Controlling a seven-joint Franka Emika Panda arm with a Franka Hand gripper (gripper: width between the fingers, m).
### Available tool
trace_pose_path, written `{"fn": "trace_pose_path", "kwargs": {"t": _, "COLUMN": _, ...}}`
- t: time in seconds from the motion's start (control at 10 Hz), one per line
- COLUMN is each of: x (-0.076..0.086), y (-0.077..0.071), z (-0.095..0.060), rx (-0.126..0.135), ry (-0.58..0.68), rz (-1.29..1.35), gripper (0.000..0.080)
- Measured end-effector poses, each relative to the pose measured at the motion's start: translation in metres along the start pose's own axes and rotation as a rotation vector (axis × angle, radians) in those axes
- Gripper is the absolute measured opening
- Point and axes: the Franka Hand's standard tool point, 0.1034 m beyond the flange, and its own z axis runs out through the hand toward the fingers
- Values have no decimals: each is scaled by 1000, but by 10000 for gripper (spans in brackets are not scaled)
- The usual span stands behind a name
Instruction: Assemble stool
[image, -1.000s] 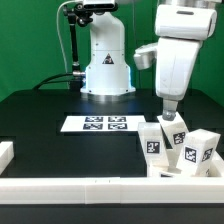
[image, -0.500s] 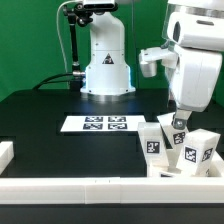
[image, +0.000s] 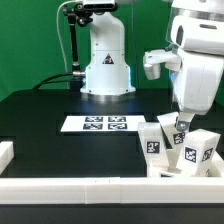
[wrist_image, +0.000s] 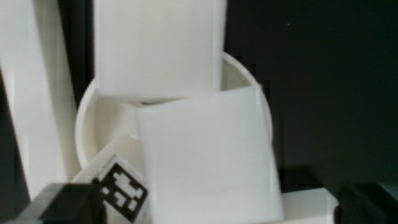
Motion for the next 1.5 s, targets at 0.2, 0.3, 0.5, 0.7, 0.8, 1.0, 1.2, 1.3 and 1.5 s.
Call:
{"fn": "trace_pose_path", "kwargs": {"t": 0.2, "x": -1, "y": 0, "z": 0, "rx": 1, "ry": 0, "rz": 4, "gripper": 553}}
{"fn": "trace_pose_path", "kwargs": {"t": 0.3, "x": -2, "y": 0, "z": 1, "rx": 1, "ry": 0, "rz": 5, "gripper": 553}}
{"fn": "trace_pose_path", "kwargs": {"t": 0.5, "x": -3, "y": 1, "z": -1, "rx": -1, "ry": 1, "rz": 7, "gripper": 340}}
{"fn": "trace_pose_path", "kwargs": {"t": 0.7, "x": -3, "y": 1, "z": -1, "rx": -1, "ry": 1, "rz": 41, "gripper": 340}}
{"fn": "trace_pose_path", "kwargs": {"t": 0.8, "x": -3, "y": 1, "z": -1, "rx": -1, "ry": 1, "rz": 44, "gripper": 340}}
{"fn": "trace_pose_path", "kwargs": {"t": 1.0, "x": -3, "y": 1, "z": -1, "rx": 1, "ry": 2, "rz": 191, "gripper": 340}}
{"fn": "trace_pose_path", "kwargs": {"t": 1.2, "x": 2, "y": -1, "z": -1, "rx": 2, "ry": 3, "rz": 411, "gripper": 340}}
{"fn": "trace_pose_path", "kwargs": {"t": 1.3, "x": 6, "y": -2, "z": -1, "rx": 1, "ry": 2, "rz": 557, "gripper": 340}}
{"fn": "trace_pose_path", "kwargs": {"t": 1.5, "x": 12, "y": -2, "z": -2, "rx": 17, "ry": -15, "rz": 795, "gripper": 340}}
